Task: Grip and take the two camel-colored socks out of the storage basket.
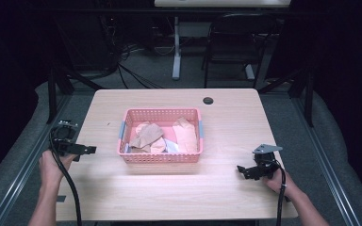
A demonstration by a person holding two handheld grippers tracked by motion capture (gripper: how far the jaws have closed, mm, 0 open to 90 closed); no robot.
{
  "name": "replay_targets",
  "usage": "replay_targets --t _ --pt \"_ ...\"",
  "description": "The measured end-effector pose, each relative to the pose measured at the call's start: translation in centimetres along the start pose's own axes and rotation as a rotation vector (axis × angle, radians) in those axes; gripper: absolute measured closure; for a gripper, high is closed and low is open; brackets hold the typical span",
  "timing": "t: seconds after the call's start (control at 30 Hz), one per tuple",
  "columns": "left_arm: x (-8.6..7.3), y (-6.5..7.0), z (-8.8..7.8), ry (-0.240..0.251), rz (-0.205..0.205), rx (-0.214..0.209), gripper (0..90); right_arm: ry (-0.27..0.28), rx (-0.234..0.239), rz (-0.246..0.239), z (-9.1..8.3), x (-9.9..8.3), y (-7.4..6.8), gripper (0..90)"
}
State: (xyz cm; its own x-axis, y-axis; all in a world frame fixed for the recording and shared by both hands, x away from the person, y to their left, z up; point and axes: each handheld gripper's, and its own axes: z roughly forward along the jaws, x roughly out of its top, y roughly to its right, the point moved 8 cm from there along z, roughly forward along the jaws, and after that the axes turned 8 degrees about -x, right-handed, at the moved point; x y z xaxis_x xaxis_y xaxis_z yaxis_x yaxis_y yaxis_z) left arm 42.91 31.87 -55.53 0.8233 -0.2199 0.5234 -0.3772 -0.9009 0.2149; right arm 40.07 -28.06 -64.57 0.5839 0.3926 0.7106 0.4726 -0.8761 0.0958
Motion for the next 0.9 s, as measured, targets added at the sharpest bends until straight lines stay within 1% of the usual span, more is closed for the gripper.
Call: replay_targets --t 0.17,0.23,0.3,0.37,0.6,0.77,0.8,0.83,0.87,0.9 --pt "1.5 0.9 -0.3 0.002 0.017 -0.012 0.0 0.0 0.0 0.0 0.0 0.0 0.0 0.0" --pt "2.0 1.4 -0.4 0.002 0.028 -0.018 0.0 0.0 0.0 0.0 0.0 0.0 0.0 0.0" --pt "2.5 1.9 -0.4 -0.009 0.039 -0.027 0.0 0.0 0.0 0.0 0.0 0.0 0.0 0.0" --pt "3.1 2.4 -0.5 -0.004 0.049 -0.036 0.0 0.0 0.0 0.0 0.0 0.0 0.0 0.0" --pt "4.9 3.9 -0.4 -0.014 0.098 -0.033 0.0 0.0 0.0 0.0 0.0 0.0 0.0 0.0" --pt "6.2 5.1 -0.1 -0.02 0.128 -0.038 0.0 0.0 0.0 0.0 0.0 0.0 0.0 0.0" --pt "6.6 5.7 0.2 -0.025 0.142 -0.038 0.0 0.0 0.0 0.0 0.0 0.0 0.0 0.0" --pt "6.6 5.7 0.2 -0.025 0.142 -0.038 0.0 0.0 0.0 0.0 0.0 0.0 0.0 0.0" --pt "7.0 6.2 0.4 -0.022 0.149 -0.046 0.0 0.0 0.0 0.0 0.0 0.0 0.0 0.0" --pt "7.2 6.6 0.5 -0.015 0.154 -0.069 0.0 0.0 0.0 0.0 0.0 0.0 0.0 0.0"
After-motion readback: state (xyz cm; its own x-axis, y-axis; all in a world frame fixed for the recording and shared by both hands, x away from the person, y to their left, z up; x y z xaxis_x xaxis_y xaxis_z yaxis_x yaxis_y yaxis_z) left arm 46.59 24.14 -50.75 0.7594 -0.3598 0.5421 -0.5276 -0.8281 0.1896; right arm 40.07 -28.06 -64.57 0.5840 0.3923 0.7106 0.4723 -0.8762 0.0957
